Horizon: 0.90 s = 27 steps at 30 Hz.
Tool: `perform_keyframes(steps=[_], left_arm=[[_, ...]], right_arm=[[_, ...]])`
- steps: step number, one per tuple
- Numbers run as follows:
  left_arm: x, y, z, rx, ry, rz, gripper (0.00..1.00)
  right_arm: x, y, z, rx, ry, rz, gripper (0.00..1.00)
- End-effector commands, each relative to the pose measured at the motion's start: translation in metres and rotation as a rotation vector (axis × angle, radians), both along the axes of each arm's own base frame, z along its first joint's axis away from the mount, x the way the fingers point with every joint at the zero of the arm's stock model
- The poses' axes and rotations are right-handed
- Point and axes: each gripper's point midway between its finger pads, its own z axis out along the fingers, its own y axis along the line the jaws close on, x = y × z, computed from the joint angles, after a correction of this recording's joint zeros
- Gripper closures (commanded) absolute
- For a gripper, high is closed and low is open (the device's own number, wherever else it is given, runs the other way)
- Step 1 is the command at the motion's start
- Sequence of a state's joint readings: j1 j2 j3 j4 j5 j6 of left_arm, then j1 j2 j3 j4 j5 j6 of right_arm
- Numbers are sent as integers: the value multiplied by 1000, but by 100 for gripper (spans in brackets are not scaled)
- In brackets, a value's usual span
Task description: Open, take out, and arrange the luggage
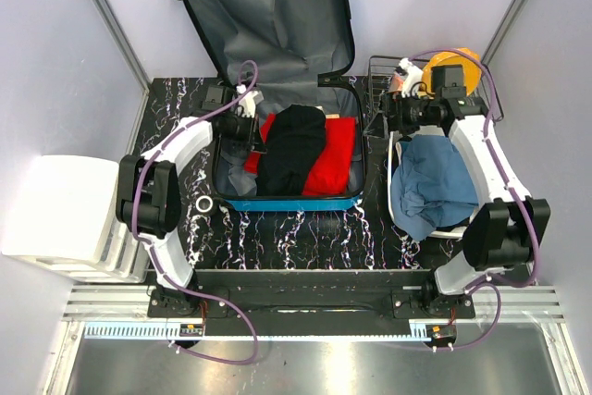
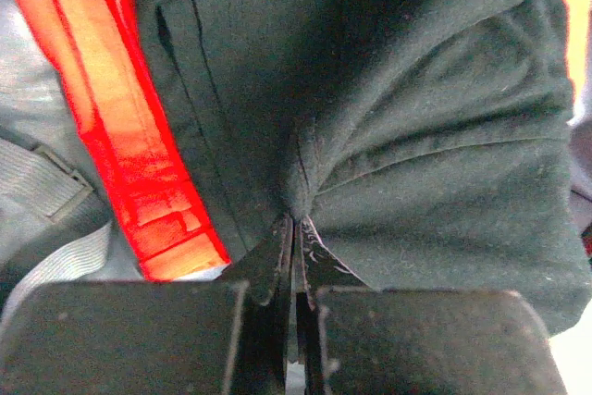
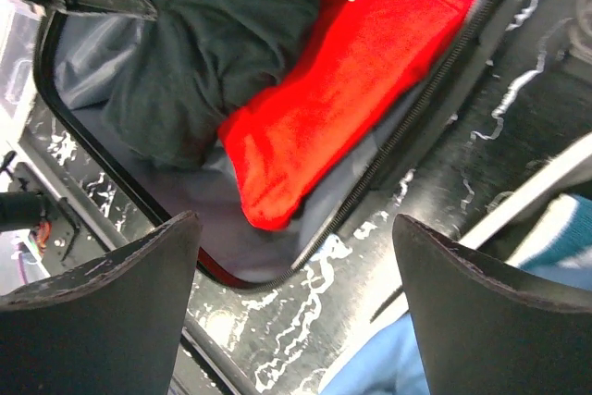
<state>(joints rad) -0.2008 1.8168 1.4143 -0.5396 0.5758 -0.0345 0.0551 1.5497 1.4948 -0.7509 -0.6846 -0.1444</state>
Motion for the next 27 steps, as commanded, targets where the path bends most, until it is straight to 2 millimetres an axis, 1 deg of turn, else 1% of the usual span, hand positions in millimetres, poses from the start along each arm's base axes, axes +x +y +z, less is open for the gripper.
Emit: perform_keyframes(steps=[1, 3, 4, 5, 6, 7, 8, 9, 10, 11, 12, 13, 14, 15, 16, 17, 18, 19, 22, 25, 27], left_arm=[[1, 1, -11, 22, -12, -14, 100], [-2, -1, -16, 10, 1, -16, 100], [-1, -5, -15, 2, -4, -18, 100], [-3, -7, -16, 4, -2, -23, 100], [-6, -11, -18, 7, 2, -33, 100], [-7, -13, -19, 5, 1, -36, 100], [-8, -16, -20, 6, 1, -41, 100], [-10, -18, -20, 7, 2, -49, 100], [-11, -19, -21, 8, 1, -47, 100], [-11, -19, -21, 8, 2, -48, 100], [-12, -19, -23, 9, 7, -46, 100], [-13, -19, -24, 9, 8, -45, 100], [-14, -18, -25, 10, 11, -45, 100], [-14, -18, -25, 11, 11, -44, 100], [-14, -18, -23, 9, 4, -44, 100], [-16, -17, -25, 11, 8, -42, 100], [-16, -17, -24, 12, 6, -42, 100], [-16, -16, -23, 14, 2, -40, 100], [-19, -14, -23, 24, -6, -43, 100], [-20, -9, -28, 40, -4, -41, 100], [-24, -7, -35, 50, 12, -42, 100]], right_arm=[[15, 34, 0, 111, 44, 19, 7], [14, 53, -4, 156, 108, 20, 4], [15, 60, -17, 162, 153, 18, 3], [14, 73, -20, 171, 176, 29, 0], [14, 81, -23, 194, 225, 16, 0], [15, 89, -35, 199, 273, 14, 0], [20, 96, -37, 199, 281, 1, 0], [19, 107, -42, 214, 339, -32, 0], [23, 114, -55, 208, 382, -53, 0], [31, 119, -54, 202, 377, -77, 0], [30, 130, -59, 202, 406, -91, 0], [34, 135, -67, 191, 420, -106, 0], [41, 138, -69, 179, 412, -144, 0], [41, 146, -76, 161, 415, -142, 0], [45, 146, -81, 137, 402, -170, 0], [48, 150, -81, 136, 397, -174, 0], [49, 153, -90, 132, 420, -179, 0], [48, 158, -93, 131, 431, -178, 0], [51, 162, -99, 118, 443, -203, 0], [49, 163, -101, 119, 455, -203, 0], [50, 165, -104, 124, 468, -201, 0]])
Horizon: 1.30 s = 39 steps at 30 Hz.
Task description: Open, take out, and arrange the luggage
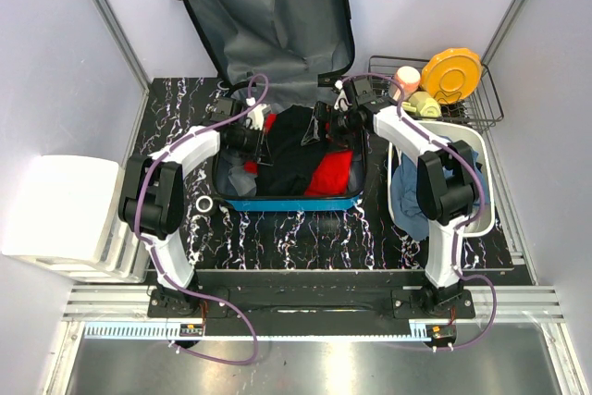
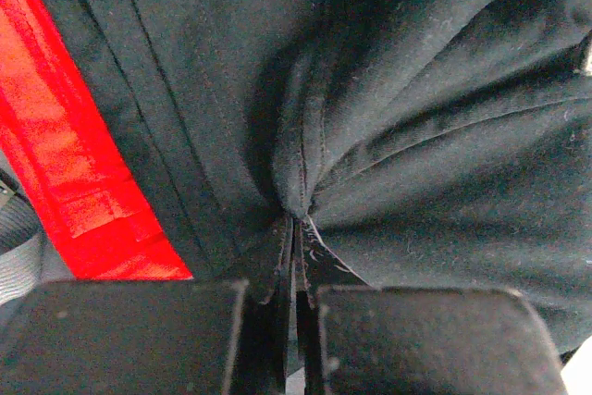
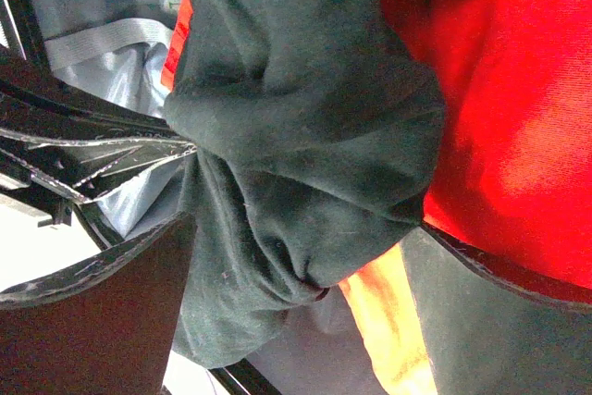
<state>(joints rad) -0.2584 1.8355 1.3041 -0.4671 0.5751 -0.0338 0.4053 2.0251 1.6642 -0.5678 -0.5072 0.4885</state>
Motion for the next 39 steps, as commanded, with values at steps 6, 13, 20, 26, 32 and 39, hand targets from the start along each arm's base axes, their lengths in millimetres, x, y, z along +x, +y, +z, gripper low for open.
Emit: perform_keyframes(steps=[6, 13, 20, 26, 32, 39], left_arm=[[-2, 23, -15, 78, -29, 11, 100], [3, 17, -7, 63, -55, -8, 100], [-6, 13, 32, 22, -133, -76, 57], [-10, 18, 93, -43, -245, -66, 28], [-11, 31, 152, -24, -426, -66, 1], [-18, 27, 175, -41, -491, -124, 1]], right_arm=[[24, 18, 1, -4, -50, -22, 0], [41, 36, 6, -4, -109, 5, 6], [45, 47, 51, 73, -288, 127, 80], [25, 34, 125, 124, -533, 284, 100], [-20, -15, 208, 135, -810, 373, 100], [-92, -94, 262, -48, -1032, 361, 100]])
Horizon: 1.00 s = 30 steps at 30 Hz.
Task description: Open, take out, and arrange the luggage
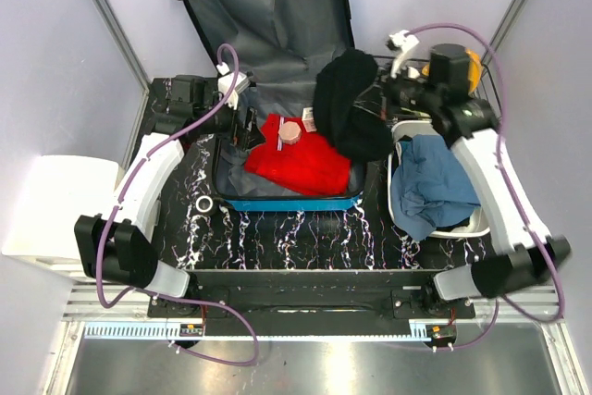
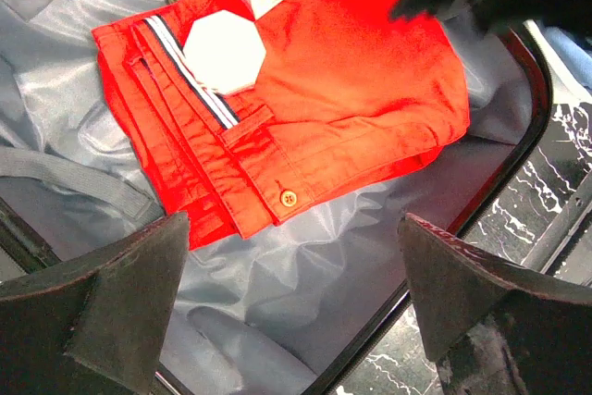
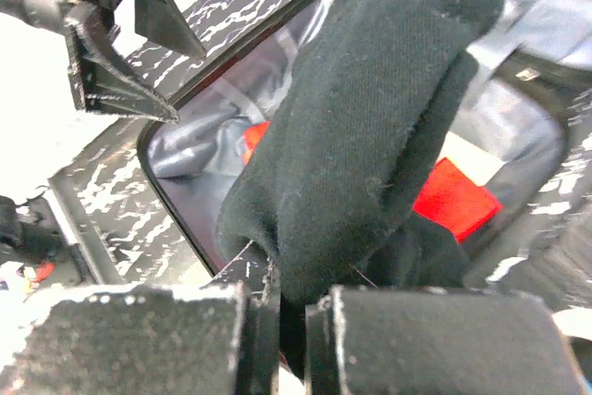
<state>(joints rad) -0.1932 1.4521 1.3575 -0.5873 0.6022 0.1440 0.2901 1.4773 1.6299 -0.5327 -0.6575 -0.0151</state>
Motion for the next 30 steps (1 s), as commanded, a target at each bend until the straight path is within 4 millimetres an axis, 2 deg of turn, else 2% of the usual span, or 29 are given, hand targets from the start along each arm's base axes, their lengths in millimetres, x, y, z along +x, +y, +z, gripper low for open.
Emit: perform_keyframes(steps=[1, 2, 3, 4, 5, 6, 7, 8, 10, 12, 13, 15, 19, 21, 22, 23, 24, 25, 26, 27, 29, 30], left_arm=[[-1, -8, 24, -22, -70, -71, 1], [-2, -9, 25, -31, -67, -78, 1], [-5, -13, 26, -49, -59, -98, 1], [-6, -15, 27, -60, -55, -110, 1], [-8, -18, 27, -68, -50, -120, 1], [-8, -21, 26, -74, -43, -131, 1], [-10, -23, 26, -78, -42, -140, 1], [-11, -26, 25, -78, -38, -150, 1], [-13, -31, 22, -83, -32, -174, 1], [-15, -40, 19, -87, -19, -202, 1], [-15, -44, 20, -91, -20, -215, 1], [-16, -54, 16, -99, 1, -240, 1], [-12, -66, 20, -107, 6, -256, 1], [-11, -66, 21, -107, 8, -252, 1], [-11, -66, 20, -104, 9, -250, 1], [-11, -65, 22, -100, -1, -245, 1], [-11, -62, 20, -87, -8, -235, 1], [-12, -61, 17, -80, -3, -231, 1], [-14, -60, 18, -77, -11, -229, 1], [-15, -59, 14, -72, -7, -231, 1], [-17, -58, 15, -71, -7, -231, 1], [-16, -58, 13, -69, -7, -231, 1]], right_arm=[[-57, -37, 22, -129, -163, 24, 100], [-65, -44, 22, -167, -194, 27, 100], [-85, -52, 34, -176, -241, 17, 100], [-94, -61, 25, -210, -221, -14, 100], [-102, -68, 26, -223, -231, -33, 100], [-119, -77, 33, -230, -261, -62, 100], [-132, -81, 29, -238, -233, -67, 100], [-146, -87, 35, -226, -242, -87, 100], [-161, -96, 29, -223, -197, -100, 100], [-166, -112, 23, -257, -193, -174, 100], [-165, -117, 9, -286, -156, -192, 100], [-159, -133, -9, -351, -130, -264, 100], [-135, -166, -80, -575, 3, -335, 100], [-127, -168, -93, -575, 12, -318, 100], [-118, -175, -90, -574, -9, -337, 100], [-109, -179, -95, -577, 18, -335, 100], [-103, -178, -88, -550, 12, -322, 100], [-96, -198, -86, -549, 23, -369, 100], [-86, -205, -87, -538, 41, -369, 100], [-82, -206, -74, -513, 19, -354, 100], [-71, -228, -70, -528, 24, -355, 100], [-70, -228, -58, -502, 8, -330, 100]])
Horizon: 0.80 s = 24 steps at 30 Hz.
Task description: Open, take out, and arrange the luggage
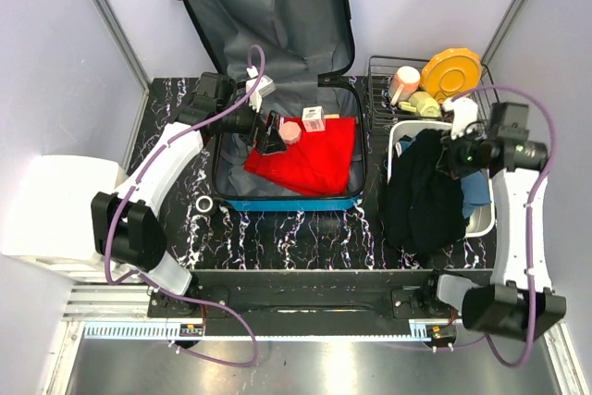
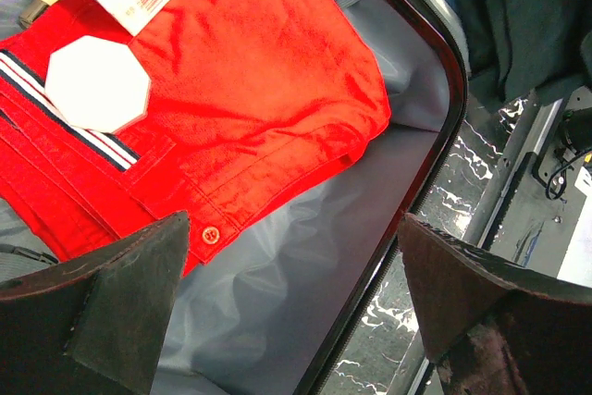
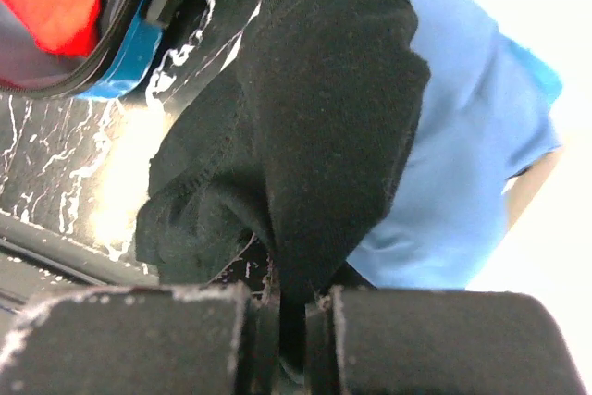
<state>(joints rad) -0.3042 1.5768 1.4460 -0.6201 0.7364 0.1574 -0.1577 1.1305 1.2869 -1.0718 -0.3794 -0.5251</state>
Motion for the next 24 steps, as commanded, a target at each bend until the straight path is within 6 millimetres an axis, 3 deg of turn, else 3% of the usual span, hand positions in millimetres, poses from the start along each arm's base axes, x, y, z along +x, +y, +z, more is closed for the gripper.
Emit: perform_keyframes(steps=[1, 4, 7, 10, 11, 13, 14, 15, 17, 18, 19, 24], left_arm=[[-2, 2, 19, -14, -81, -11, 1], [0, 1, 15, -11, -72, -14, 1], [5, 2, 8, 4, -62, -1, 1], [11, 6, -1, 40, -42, 20, 1], [13, 6, -6, 50, -26, 25, 1], [16, 9, -11, 71, -21, 41, 1], [17, 10, -15, 84, -18, 47, 1], [19, 12, -20, 95, -12, 56, 1], [23, 16, -29, 129, -13, 75, 1], [23, 18, -33, 142, -9, 77, 1], [23, 18, -37, 152, -8, 71, 1], [11, -3, -55, 228, -123, -126, 1]], right_arm=[[30, -18, 66, -10, -212, 140, 100], [43, -32, 61, 13, -189, 168, 100], [59, -45, 41, 42, -161, 166, 100], [69, -58, 0, 40, -74, 163, 96], [70, -61, -16, 39, -36, 171, 89], [70, -79, -47, -18, 28, 118, 48], [71, -87, -59, -36, 57, 95, 32], [75, -103, -66, -91, 61, 49, 25], [78, -117, -66, -105, 65, -14, 18], [82, -123, -54, -123, 41, -34, 16], [84, -124, -46, -118, 28, -56, 7], [97, -115, 28, -56, -102, -106, 0]])
